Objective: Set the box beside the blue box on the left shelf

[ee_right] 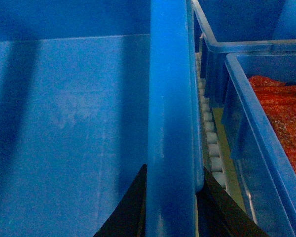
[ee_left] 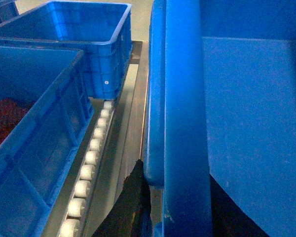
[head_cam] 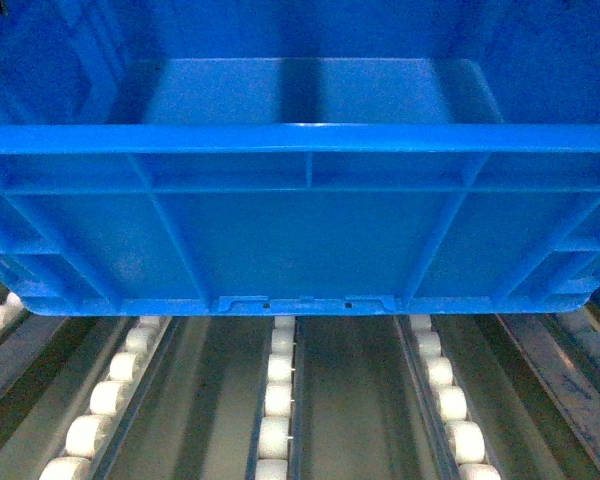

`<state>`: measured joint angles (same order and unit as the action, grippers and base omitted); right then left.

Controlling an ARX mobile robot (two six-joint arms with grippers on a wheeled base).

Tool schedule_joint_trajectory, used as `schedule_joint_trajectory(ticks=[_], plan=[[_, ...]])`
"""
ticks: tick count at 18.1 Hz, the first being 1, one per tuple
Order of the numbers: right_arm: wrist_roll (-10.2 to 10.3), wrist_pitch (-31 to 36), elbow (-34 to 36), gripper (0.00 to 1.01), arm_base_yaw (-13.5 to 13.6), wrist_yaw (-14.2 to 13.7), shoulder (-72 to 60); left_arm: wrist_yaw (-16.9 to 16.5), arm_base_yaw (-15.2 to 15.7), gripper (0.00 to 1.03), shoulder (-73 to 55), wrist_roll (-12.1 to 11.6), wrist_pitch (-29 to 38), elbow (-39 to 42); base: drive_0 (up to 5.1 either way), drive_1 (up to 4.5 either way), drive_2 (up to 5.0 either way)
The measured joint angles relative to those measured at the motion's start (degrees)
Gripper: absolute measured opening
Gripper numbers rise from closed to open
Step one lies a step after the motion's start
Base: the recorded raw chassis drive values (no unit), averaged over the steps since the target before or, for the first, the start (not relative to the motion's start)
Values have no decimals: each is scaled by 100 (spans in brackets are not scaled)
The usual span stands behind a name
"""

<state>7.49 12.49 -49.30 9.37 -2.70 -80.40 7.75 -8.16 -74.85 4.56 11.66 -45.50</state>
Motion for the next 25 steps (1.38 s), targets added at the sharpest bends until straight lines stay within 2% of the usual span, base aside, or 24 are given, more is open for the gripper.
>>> schedule_joint_trajectory(ticks=[3, 4, 5, 6, 8, 10, 14, 19, 20, 25], plan=[[-15, 55, 2, 21, 0, -28, -2, 4, 0, 16, 0, -2, 7, 0, 0, 0, 0], [-133, 332, 85, 21, 44, -173, -9, 122, -31, 16, -7, -72, 310, 85, 0, 0, 0], [-269, 881, 295, 20, 157, -546, -15, 431, -127, 16, -39, -214, 1126, 404, 0, 0, 0], [-411, 940, 238, 20, 199, -769, -4, 610, -192, 16, -57, -330, 1541, 450, 0, 0, 0], [-317, 385, 92, 19, 199, -514, 70, 638, -190, 16, -26, -407, 1419, 424, 0, 0, 0], [-61, -372, 76, 19, 192, -144, 61, 632, -116, 16, -26, -461, 538, 350, 0, 0, 0], [203, -1014, 79, 19, 192, 295, -96, 437, 48, 16, -72, -400, -748, 173, 0, 0, 0], [264, -1292, 142, 19, 190, 328, -420, 389, 22, 16, -323, -190, -1196, 203, 0, 0, 0], [334, -1250, 179, 19, 190, 345, -501, 433, 11, 16, -385, -168, -1213, 282, 0, 0, 0], [321, -1241, 170, 19, 225, 369, -568, 509, 79, 16, -573, 68, -1003, 496, 0, 0, 0]])
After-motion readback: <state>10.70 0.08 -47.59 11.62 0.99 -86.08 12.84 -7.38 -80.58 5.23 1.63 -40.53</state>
